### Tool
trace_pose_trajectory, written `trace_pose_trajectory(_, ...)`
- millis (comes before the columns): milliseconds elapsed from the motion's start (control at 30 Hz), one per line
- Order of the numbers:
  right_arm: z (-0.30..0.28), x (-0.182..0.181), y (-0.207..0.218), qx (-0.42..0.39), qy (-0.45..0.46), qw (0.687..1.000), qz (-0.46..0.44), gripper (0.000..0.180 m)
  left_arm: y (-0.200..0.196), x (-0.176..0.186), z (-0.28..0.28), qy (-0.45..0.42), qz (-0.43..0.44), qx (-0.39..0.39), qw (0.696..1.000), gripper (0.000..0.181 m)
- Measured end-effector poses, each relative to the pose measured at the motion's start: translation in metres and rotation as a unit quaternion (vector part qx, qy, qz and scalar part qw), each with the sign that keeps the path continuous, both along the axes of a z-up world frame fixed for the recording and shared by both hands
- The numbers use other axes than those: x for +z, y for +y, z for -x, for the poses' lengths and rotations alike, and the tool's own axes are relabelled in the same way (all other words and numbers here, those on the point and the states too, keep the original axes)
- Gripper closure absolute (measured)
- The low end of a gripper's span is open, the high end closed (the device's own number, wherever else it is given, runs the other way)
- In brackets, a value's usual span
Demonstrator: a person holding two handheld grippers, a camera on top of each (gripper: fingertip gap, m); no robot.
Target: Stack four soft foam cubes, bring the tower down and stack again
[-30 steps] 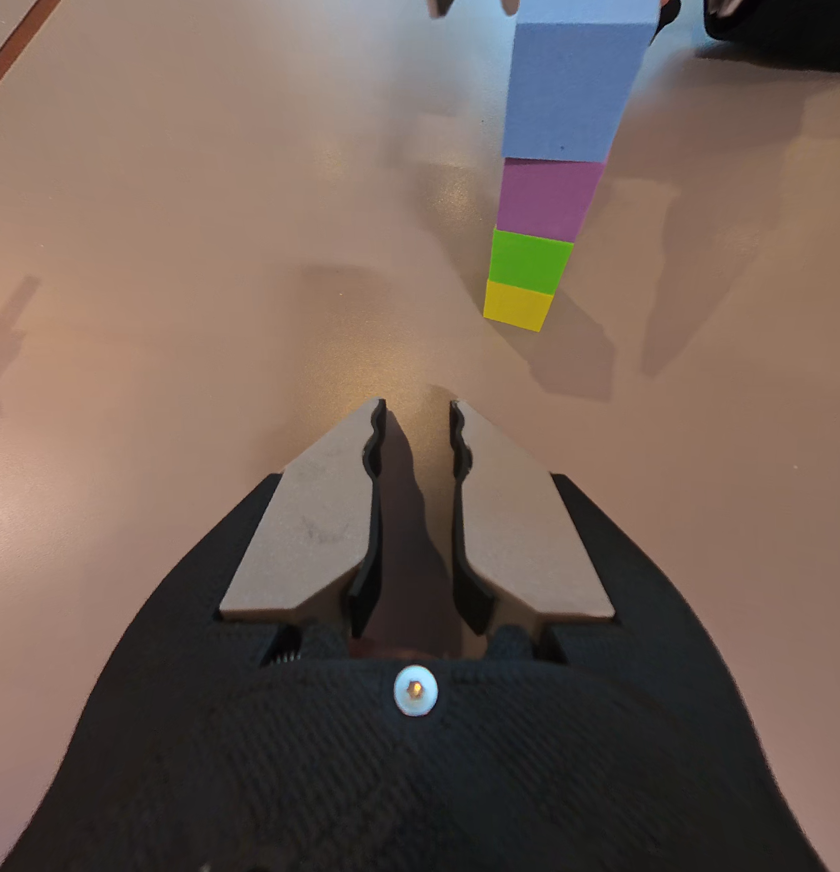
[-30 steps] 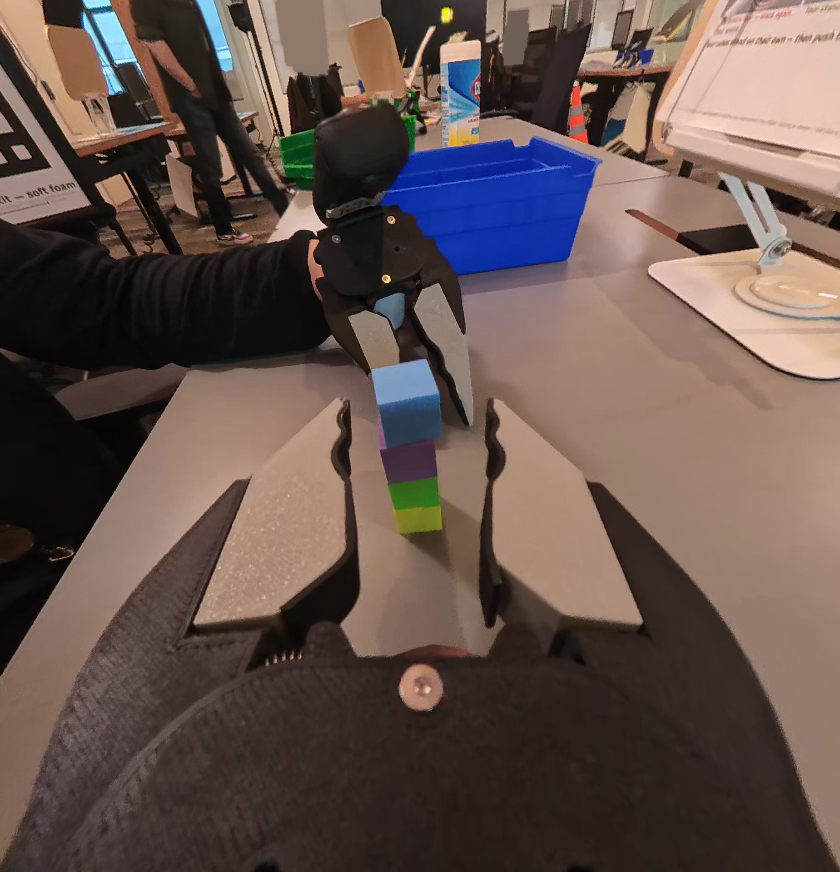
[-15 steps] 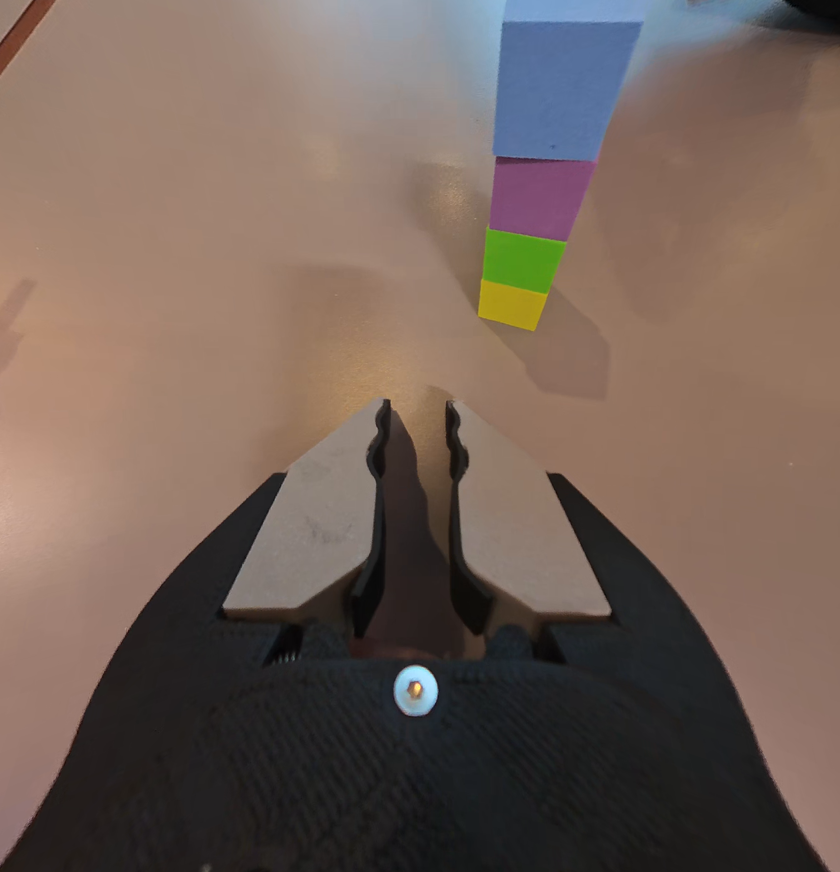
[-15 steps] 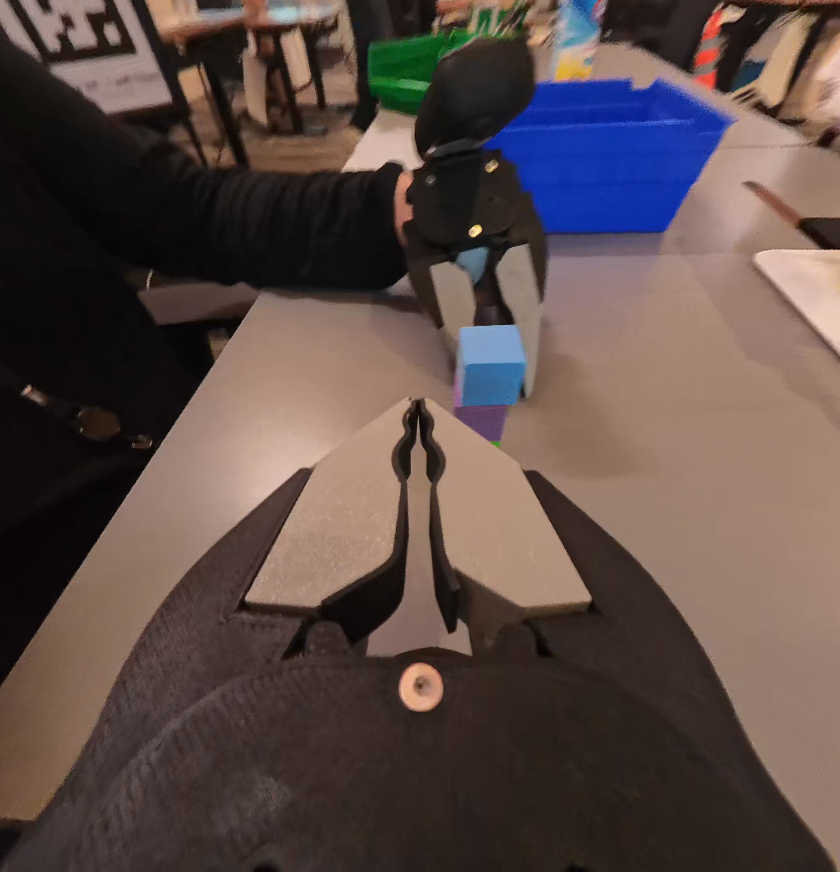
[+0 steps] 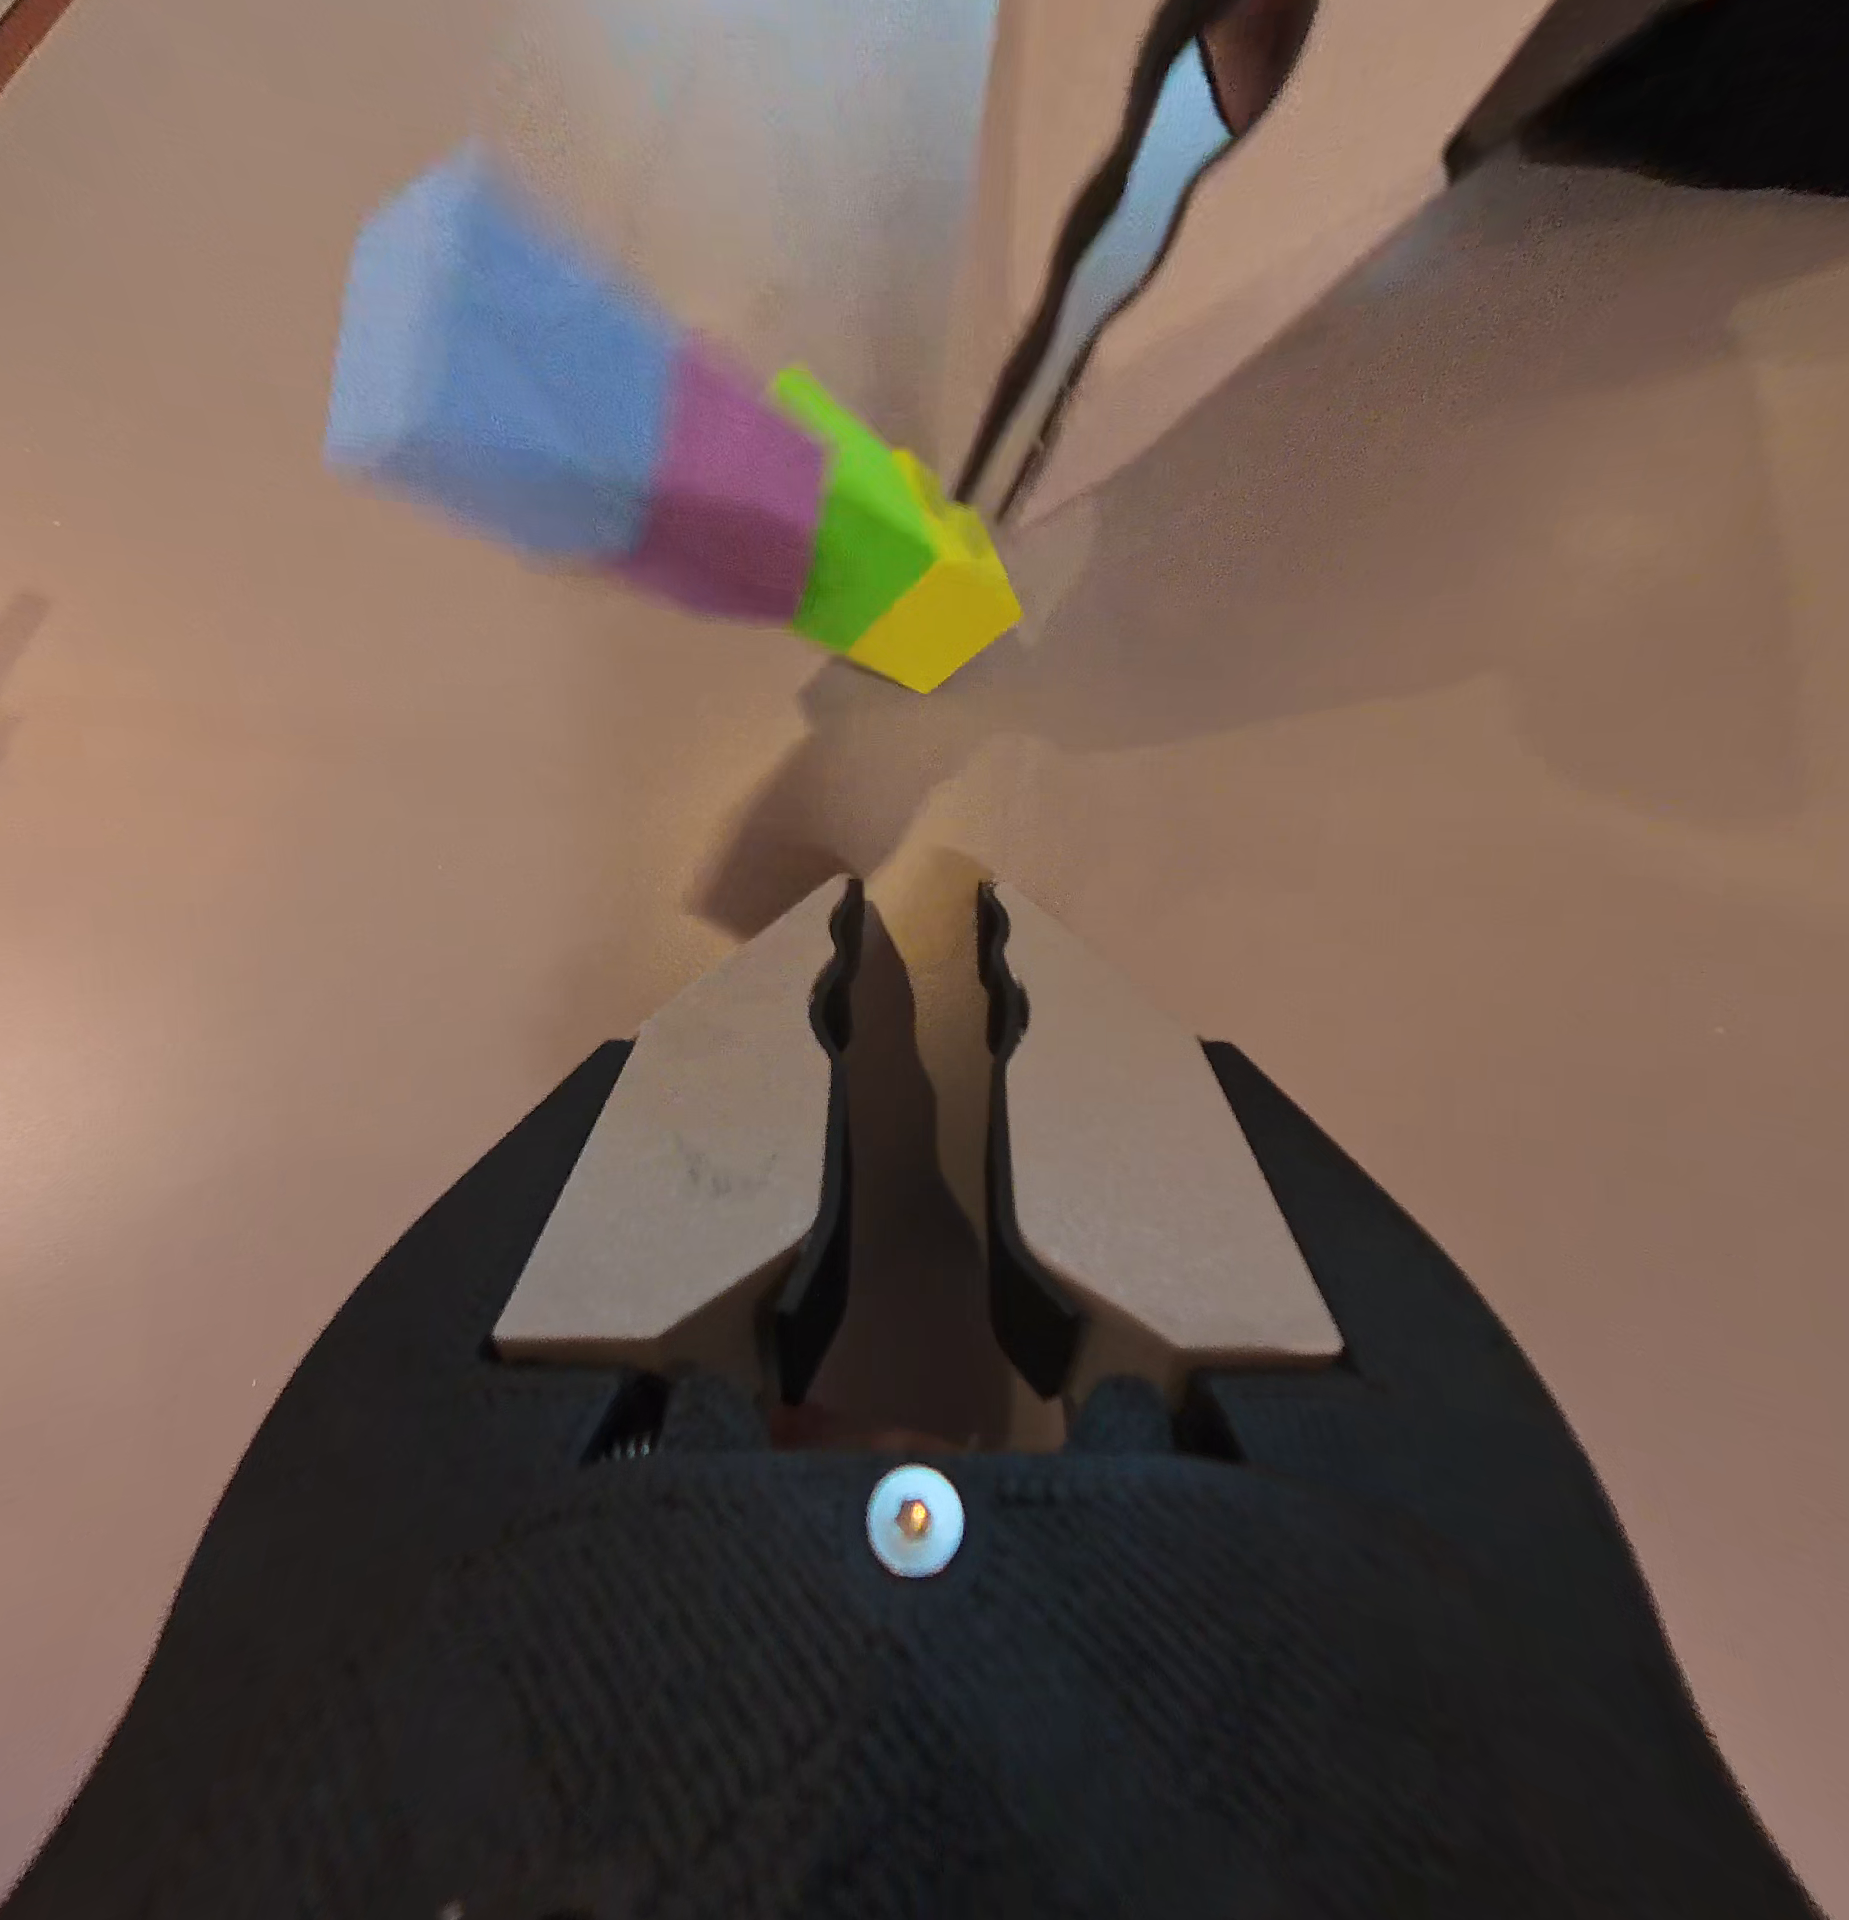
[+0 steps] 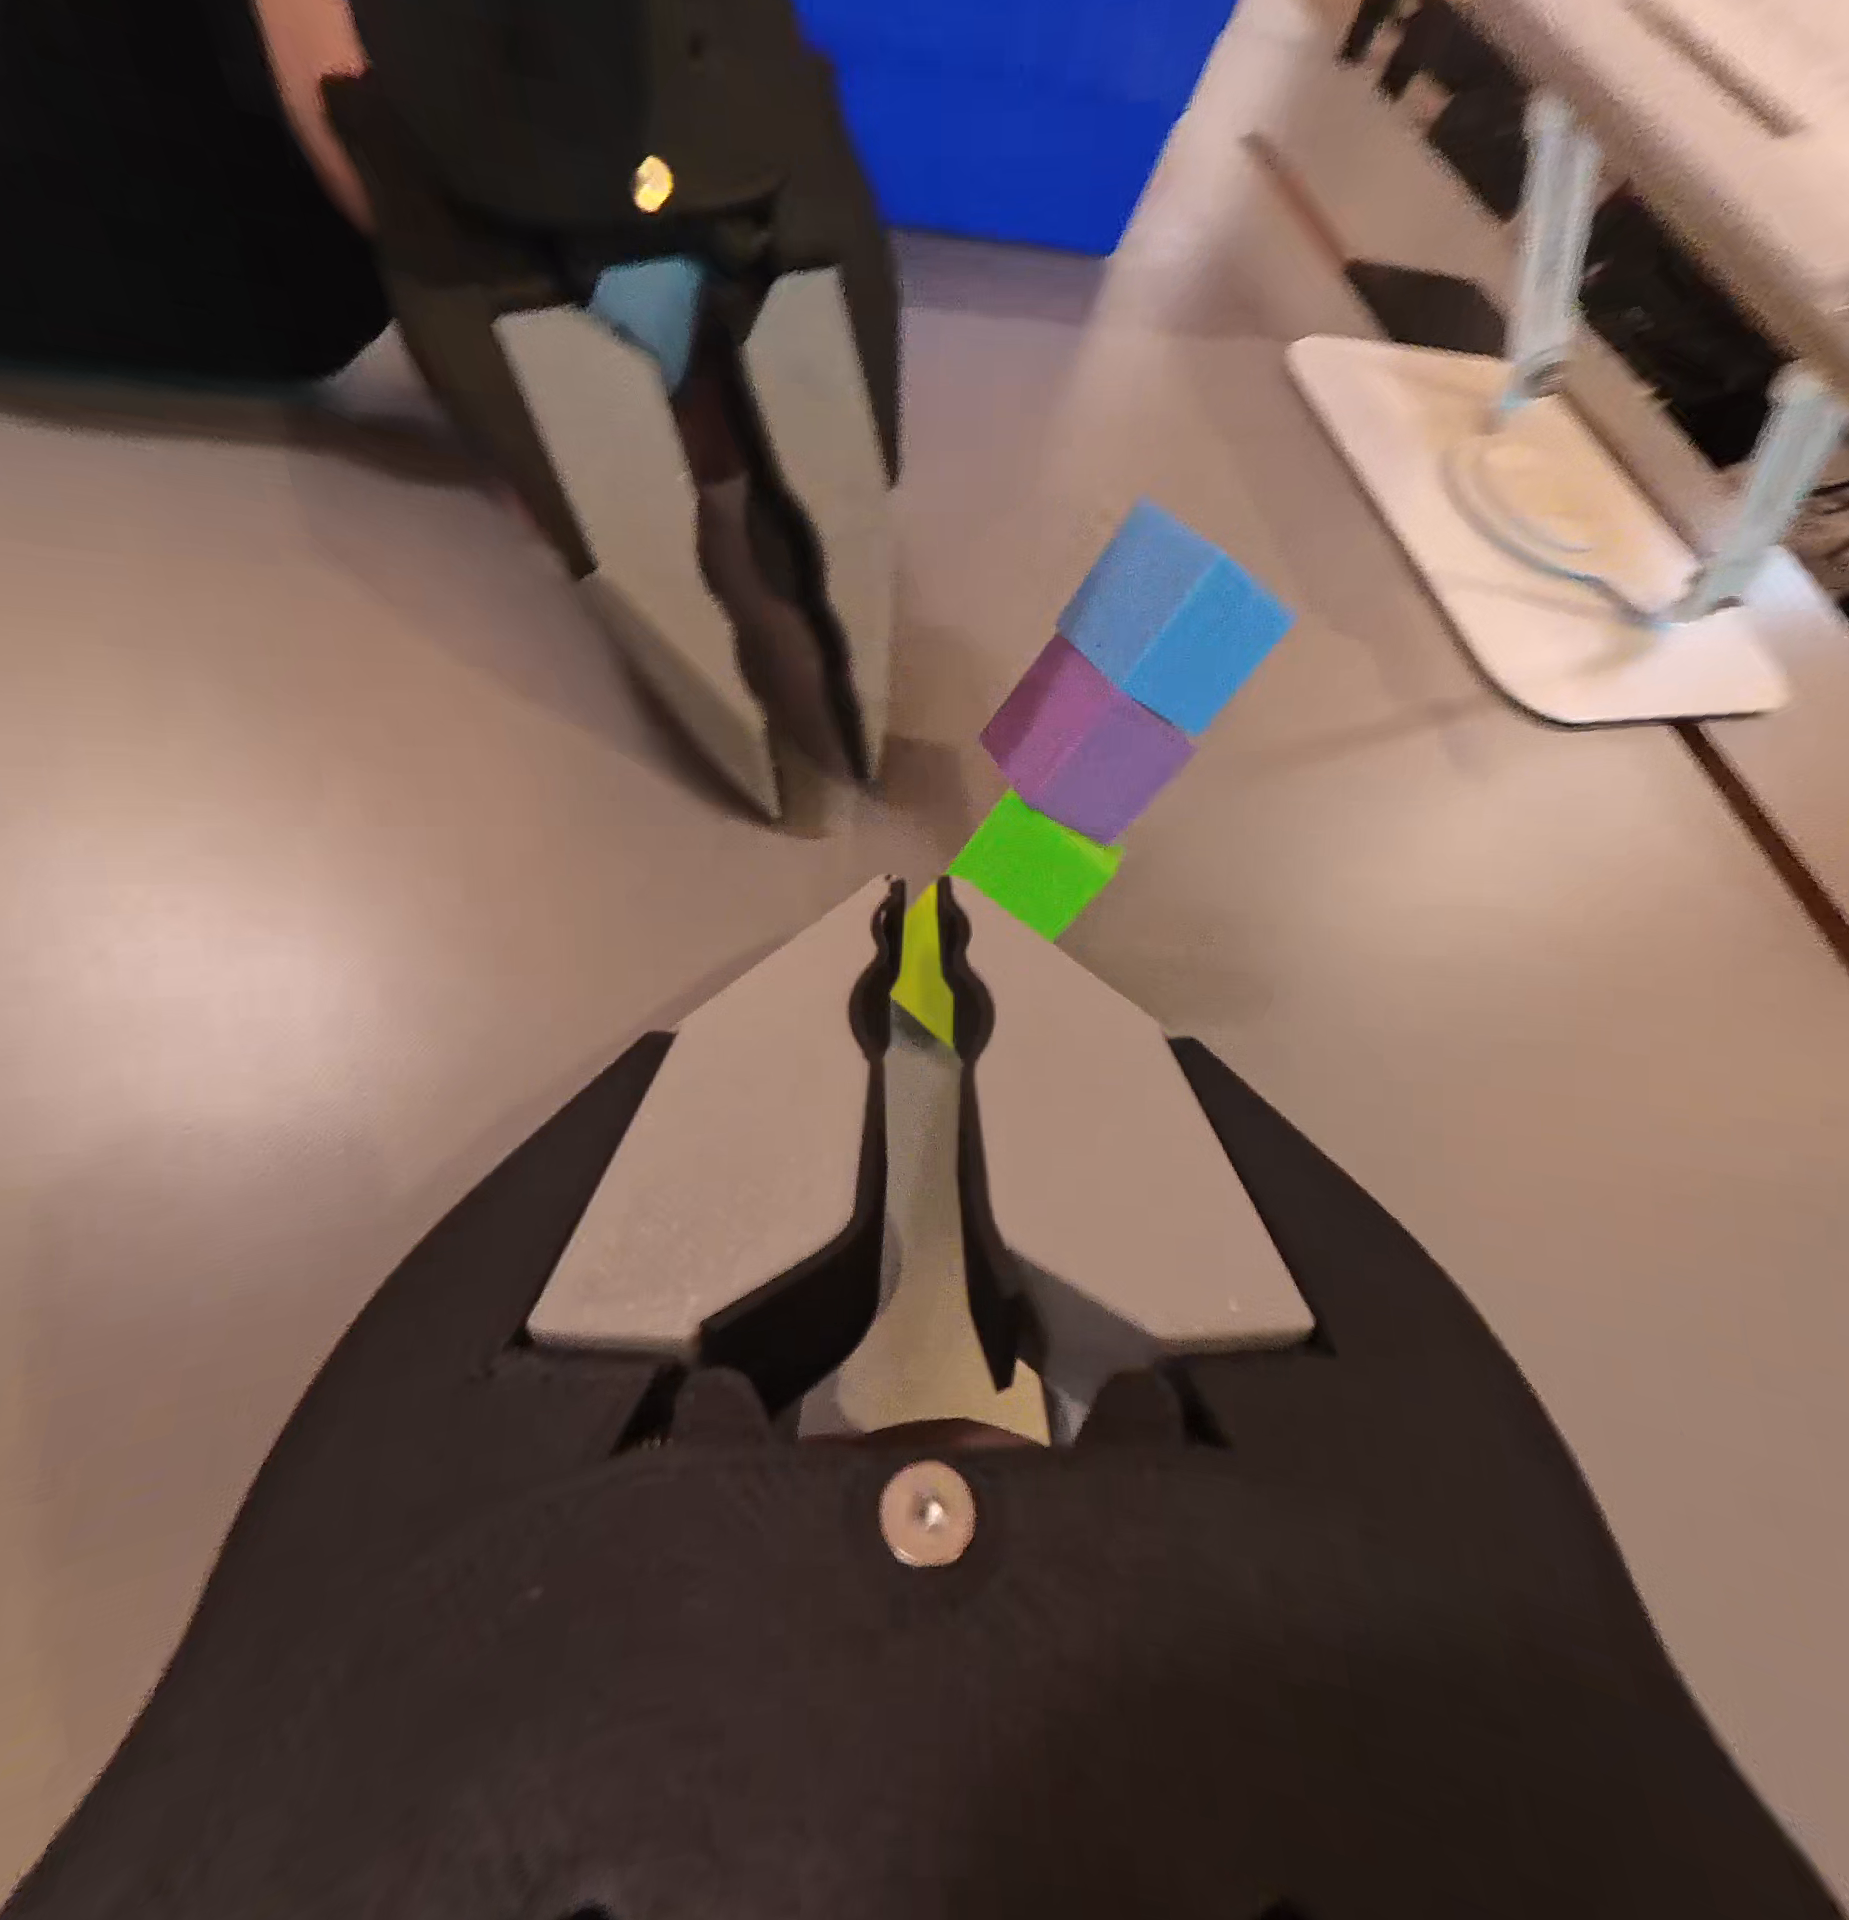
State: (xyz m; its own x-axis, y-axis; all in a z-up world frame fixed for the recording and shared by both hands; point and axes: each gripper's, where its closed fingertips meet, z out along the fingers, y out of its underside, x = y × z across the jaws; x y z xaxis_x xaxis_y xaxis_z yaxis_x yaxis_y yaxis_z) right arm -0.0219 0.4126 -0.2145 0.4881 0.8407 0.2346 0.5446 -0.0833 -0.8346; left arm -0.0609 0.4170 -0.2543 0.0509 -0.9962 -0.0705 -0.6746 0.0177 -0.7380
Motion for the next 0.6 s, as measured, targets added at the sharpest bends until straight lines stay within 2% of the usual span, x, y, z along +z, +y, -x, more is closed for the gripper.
trace_pose_trajectory(233,-0.026,0.031,0.016,-0.060,0.047,0.996,-0.054,0.172,0.000,0.000,0.000,0.000,0.005,0.003,1.000,0.160)
trace_pose_trajectory(600,-0.052,0.012,0.037,-0.138,0.019,0.989,-0.041,0.170,-0.001,0.000,0.000,0.000,0.009,0.003,1.000,0.162)
